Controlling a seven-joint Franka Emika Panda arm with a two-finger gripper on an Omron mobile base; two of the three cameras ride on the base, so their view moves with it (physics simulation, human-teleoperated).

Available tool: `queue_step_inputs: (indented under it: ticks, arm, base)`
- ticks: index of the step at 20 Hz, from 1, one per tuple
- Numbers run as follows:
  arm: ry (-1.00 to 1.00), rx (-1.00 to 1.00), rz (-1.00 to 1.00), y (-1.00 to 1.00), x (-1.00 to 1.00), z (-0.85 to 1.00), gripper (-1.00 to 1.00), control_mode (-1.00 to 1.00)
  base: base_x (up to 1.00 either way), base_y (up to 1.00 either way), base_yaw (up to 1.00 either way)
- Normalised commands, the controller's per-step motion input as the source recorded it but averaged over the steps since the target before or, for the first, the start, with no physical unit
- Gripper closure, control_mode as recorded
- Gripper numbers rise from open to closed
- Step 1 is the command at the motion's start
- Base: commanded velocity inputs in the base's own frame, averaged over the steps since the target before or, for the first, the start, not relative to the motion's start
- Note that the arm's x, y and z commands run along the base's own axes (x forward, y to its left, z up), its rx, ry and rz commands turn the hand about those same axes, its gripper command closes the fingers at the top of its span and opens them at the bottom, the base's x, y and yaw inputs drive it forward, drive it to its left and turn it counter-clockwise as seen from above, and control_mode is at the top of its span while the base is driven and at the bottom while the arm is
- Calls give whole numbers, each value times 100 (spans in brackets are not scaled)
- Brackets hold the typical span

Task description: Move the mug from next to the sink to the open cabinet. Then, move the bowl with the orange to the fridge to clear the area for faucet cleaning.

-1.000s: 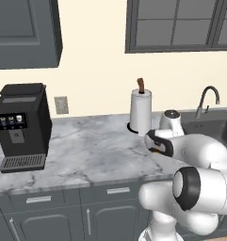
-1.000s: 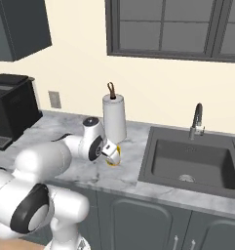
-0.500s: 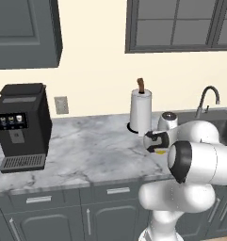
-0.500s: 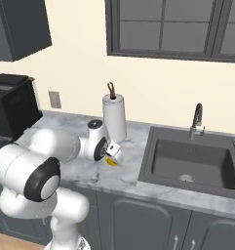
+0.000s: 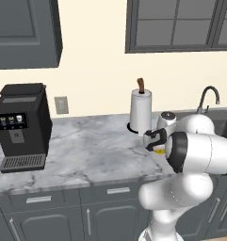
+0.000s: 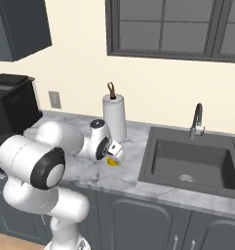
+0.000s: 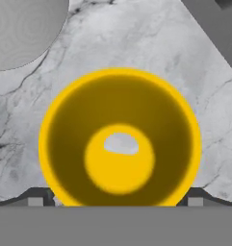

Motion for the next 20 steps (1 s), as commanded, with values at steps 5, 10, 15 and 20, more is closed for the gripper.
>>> queue_step_inputs:
  ticks: [5, 10, 15, 20]
  arm:
    - [-3, 0, 1, 0, -32, -2, -100, -100]
    - [0, 0, 0, 0, 3, 0, -100, -100]
    - [0, 0, 1, 0, -13, -2, -100, -100]
    - [0, 0, 0, 0, 1, 0, -100, -100]
  base:
    - [0, 0, 0]
    - [0, 0, 0]
    - [0, 0, 0]
    - [0, 0, 0]
